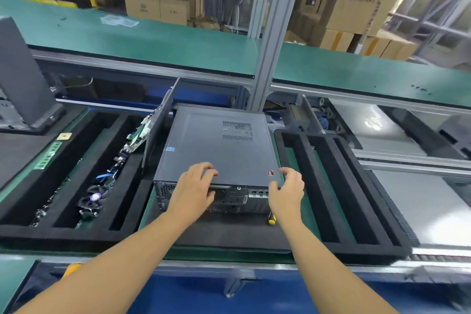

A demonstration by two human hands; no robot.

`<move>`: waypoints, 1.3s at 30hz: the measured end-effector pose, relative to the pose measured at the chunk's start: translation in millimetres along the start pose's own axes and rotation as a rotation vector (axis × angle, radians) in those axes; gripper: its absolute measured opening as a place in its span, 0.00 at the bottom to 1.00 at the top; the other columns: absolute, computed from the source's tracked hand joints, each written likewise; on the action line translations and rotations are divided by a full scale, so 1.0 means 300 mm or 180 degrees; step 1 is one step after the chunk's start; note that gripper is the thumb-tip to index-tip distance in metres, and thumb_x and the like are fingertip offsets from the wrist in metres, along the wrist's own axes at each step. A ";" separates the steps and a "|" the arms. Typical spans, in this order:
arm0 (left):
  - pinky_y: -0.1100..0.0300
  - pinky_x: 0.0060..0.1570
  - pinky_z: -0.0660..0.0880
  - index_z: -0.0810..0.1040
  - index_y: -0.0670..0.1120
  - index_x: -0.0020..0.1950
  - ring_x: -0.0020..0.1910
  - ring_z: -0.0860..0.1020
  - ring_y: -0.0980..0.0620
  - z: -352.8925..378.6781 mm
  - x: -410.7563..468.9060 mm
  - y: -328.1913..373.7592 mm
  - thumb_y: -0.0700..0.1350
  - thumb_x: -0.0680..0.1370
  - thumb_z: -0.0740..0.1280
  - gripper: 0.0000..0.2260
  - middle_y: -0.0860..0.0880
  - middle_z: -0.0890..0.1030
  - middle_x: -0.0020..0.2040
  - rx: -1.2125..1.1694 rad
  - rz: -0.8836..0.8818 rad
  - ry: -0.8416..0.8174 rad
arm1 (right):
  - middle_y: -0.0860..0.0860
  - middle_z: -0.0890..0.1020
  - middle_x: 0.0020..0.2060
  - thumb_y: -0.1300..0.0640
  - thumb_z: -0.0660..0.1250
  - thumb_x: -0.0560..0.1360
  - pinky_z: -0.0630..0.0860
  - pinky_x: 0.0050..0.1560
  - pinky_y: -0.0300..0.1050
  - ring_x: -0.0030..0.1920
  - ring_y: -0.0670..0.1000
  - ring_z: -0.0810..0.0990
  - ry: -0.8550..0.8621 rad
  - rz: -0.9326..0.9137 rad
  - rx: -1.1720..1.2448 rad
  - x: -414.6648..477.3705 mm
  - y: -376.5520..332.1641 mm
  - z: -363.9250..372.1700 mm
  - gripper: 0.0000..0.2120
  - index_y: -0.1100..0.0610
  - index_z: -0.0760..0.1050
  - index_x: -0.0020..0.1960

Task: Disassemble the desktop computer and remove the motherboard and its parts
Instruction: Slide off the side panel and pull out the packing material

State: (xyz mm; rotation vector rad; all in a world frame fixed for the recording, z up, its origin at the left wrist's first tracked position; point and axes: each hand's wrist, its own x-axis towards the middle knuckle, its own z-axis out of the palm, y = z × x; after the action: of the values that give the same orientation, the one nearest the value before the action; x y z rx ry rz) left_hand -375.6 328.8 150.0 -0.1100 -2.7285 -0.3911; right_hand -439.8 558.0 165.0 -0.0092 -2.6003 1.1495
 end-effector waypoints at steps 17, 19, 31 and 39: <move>0.53 0.68 0.64 0.51 0.51 0.81 0.79 0.56 0.51 0.031 0.056 -0.134 0.45 0.79 0.69 0.36 0.53 0.55 0.81 0.1070 -0.0352 -0.1160 | 0.64 0.73 0.66 0.57 0.66 0.81 0.74 0.65 0.56 0.66 0.62 0.74 -0.1169 0.3422 0.3690 -0.177 -0.294 0.224 0.23 0.65 0.65 0.71; 0.52 0.66 0.66 0.54 0.49 0.80 0.77 0.59 0.50 0.029 0.066 -0.134 0.42 0.77 0.71 0.36 0.52 0.58 0.80 0.1119 -0.0313 -0.1163 | 0.63 0.74 0.65 0.57 0.66 0.81 0.72 0.67 0.57 0.66 0.61 0.75 -0.1030 0.3469 0.3827 -0.175 -0.292 0.248 0.20 0.66 0.67 0.69; 0.45 0.74 0.58 0.51 0.49 0.81 0.79 0.52 0.43 0.061 0.074 -0.194 0.39 0.78 0.69 0.37 0.42 0.54 0.80 0.1094 -0.0167 -0.1295 | 0.58 0.77 0.44 0.61 0.64 0.81 0.75 0.64 0.52 0.52 0.56 0.80 -0.0855 0.3380 0.3920 -0.179 -0.266 0.319 0.10 0.67 0.73 0.59; 0.45 0.71 0.63 0.54 0.49 0.79 0.77 0.58 0.44 0.058 0.082 -0.197 0.42 0.78 0.70 0.35 0.43 0.60 0.77 0.1089 -0.0114 -0.1269 | 0.59 0.79 0.43 0.63 0.67 0.79 0.78 0.56 0.50 0.46 0.55 0.82 -0.0671 0.3278 0.3886 -0.186 -0.242 0.337 0.16 0.65 0.70 0.65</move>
State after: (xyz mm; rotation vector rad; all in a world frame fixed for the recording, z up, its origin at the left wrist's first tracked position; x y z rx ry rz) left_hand -412.2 277.8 128.9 -0.0497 -3.1463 0.1073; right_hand -405.7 428.7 138.4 -1.0571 -1.4810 2.9580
